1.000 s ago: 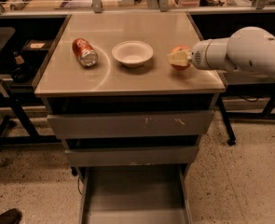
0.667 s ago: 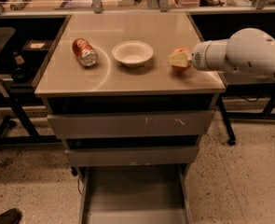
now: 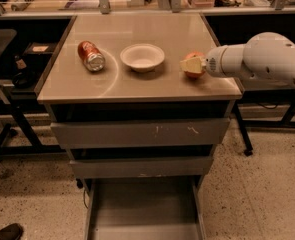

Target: Pick apple from bottom drawer and place on counter

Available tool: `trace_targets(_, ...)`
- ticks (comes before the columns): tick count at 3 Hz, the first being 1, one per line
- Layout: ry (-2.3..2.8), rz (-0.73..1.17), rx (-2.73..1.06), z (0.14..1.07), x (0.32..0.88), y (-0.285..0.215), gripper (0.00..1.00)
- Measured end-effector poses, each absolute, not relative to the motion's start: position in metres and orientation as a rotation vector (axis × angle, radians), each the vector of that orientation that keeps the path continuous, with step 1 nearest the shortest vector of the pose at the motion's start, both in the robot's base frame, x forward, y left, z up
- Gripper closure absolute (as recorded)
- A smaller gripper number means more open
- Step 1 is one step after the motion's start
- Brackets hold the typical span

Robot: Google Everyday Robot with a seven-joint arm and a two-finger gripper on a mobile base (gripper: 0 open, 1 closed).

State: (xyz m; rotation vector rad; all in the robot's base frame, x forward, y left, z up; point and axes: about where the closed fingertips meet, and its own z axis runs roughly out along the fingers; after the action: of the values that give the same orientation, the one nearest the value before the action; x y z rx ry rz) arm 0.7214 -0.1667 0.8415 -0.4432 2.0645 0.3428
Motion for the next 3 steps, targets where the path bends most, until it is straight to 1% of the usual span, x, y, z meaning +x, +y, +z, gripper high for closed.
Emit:
trace_targets(1,2.065,0.343,-0.443,0.8414,0.7214,-0.1667,1.00)
trace_targets(2,2.065,0.343,-0.443,0.8414,0.7214,-0.1666,0.81)
trace_targets(3,2.065,0.343,-0.443,0.8414,0.7214,-0.1666,0.58)
